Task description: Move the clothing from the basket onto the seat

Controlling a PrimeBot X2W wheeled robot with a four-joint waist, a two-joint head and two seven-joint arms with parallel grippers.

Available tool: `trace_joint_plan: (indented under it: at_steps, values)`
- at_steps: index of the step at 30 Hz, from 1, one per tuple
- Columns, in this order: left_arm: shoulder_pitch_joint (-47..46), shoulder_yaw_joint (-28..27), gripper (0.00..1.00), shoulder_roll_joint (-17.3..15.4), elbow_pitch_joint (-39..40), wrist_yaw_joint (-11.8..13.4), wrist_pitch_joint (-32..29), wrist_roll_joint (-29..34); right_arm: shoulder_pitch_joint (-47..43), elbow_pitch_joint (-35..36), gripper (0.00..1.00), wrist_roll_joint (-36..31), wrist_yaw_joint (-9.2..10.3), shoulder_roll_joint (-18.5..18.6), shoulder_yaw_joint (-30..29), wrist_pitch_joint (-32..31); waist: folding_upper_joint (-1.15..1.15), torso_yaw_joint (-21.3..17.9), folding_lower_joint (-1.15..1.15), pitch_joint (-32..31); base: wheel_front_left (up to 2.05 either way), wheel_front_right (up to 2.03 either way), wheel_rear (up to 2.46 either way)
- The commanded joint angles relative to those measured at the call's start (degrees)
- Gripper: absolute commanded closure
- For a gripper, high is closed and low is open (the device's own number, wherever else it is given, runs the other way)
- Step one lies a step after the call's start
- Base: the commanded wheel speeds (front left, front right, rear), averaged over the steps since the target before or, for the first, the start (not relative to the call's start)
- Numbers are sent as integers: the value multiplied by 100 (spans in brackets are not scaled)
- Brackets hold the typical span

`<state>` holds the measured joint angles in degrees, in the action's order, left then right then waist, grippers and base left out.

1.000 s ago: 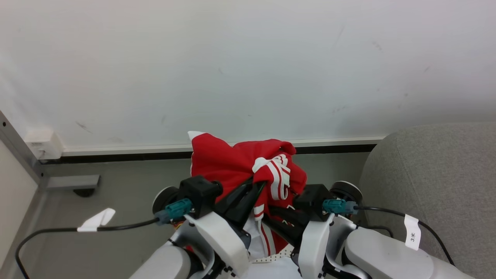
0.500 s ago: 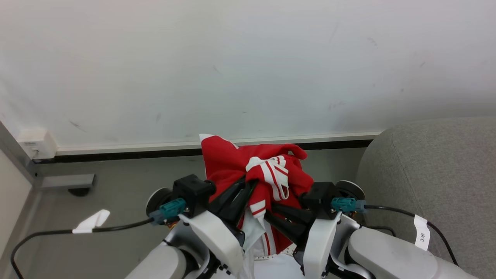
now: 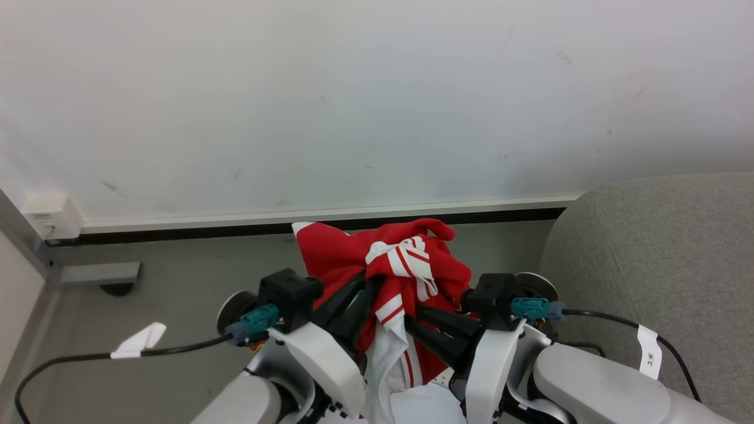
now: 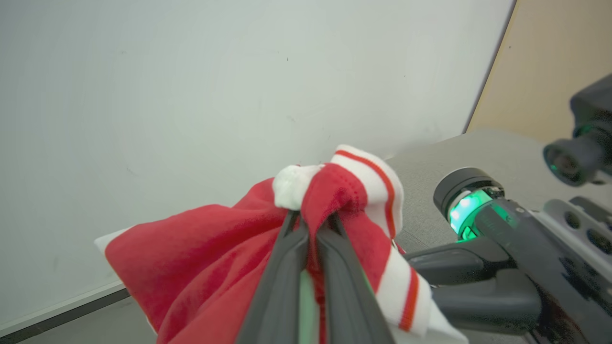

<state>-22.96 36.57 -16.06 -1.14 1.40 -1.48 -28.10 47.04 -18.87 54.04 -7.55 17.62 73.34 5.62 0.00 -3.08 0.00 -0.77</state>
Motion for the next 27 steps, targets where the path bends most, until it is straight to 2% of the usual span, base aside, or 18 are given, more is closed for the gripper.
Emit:
trace_joint_plan:
  at_steps: [1,2,3,4,5,6,27]
  values:
    - [82,11,81,-33,-25,14,35,7,88,30,100,62,12,-1,-20,60,0,-3,0,7,0,0,0]
    - [87,15,74,-33,-36,11,43,4,86,35,100,65,12,-1,-20,64,0,-4,0,12,0,0,0]
    - [93,18,60,-33,-46,18,53,1,83,42,100,67,12,-1,-20,63,0,-6,0,15,0,0,0]
    - [99,21,26,-28,-54,25,63,-4,79,48,100,70,12,-1,-20,65,0,-7,0,16,0,0,0]
    - [100,24,7,-25,-63,35,72,-7,79,51,100,75,12,2,-20,64,0,-8,0,20,0,0,0]
    - [99,25,0,-24,-70,39,66,-8,82,53,100,81,12,8,-20,64,0,-7,0,26,0,0,0]
    - [84,53,0,-38,-112,119,133,-74,-21,52,100,133,12,125,-20,114,0,-13,0,60,0,0,0]
